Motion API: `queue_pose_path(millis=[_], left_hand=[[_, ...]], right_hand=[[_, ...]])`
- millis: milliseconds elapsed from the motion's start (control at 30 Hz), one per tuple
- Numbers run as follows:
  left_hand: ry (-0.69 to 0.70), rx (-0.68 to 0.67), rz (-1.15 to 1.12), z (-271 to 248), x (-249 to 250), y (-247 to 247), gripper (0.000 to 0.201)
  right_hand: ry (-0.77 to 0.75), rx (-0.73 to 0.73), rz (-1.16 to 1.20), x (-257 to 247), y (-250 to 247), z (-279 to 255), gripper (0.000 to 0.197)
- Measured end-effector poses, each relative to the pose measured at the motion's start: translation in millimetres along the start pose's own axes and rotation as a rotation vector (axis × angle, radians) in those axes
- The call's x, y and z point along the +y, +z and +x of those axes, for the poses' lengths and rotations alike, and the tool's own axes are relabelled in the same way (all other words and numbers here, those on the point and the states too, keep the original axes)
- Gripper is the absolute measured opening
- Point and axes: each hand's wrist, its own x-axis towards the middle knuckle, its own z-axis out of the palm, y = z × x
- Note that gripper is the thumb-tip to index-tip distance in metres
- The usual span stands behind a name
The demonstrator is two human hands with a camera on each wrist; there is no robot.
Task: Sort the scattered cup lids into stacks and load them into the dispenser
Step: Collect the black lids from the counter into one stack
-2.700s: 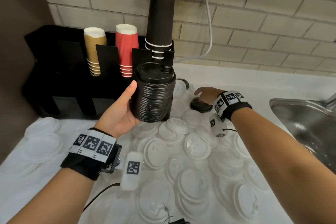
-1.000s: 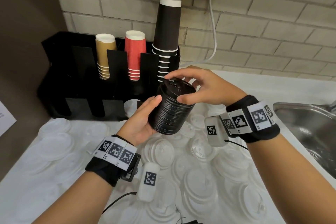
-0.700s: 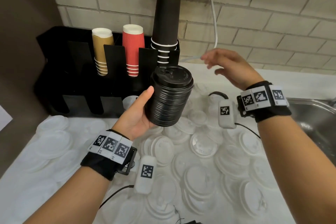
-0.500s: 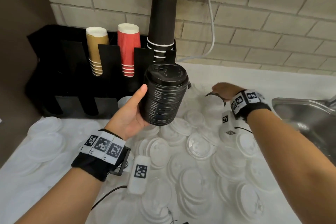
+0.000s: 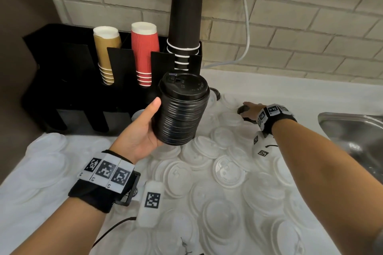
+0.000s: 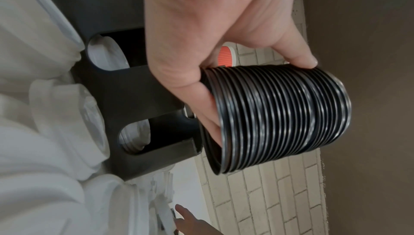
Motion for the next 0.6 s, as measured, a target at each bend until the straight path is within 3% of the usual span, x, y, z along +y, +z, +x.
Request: queue_pose_path(millis=[333,400,467,533,600], left_hand=[[0.011,0.006,-0.007,0.1,6.0,-5.7,0.055],[0.011,-0.014,-0.01,-1.0,6.3,-5.4,0.054],[0.018,-0.024,-0.018,-1.5,5.4,-4.5,0.055],[0.026,-0.016,-0.015,-1.9,3.6,-2.5,0.053],[0.021,-0.01,0.002,-2.3,1.0,-0.1,0.052]], right_hand=[[0.033,0.091,0.063,2.6,-5.6,6.6,0.05],[0.102,0.228,0.293,-2.7,-17.7,-3.4,0.052],[0.153,0.347,0.717,-11.8,-30.8,-16.1,0.05],[0.08,0.393,1.207,-23.9,-44.2,-38.7,0.033],[-0.089,0.476,1.488,-35.0,-54.0,-65.8,0.021]])
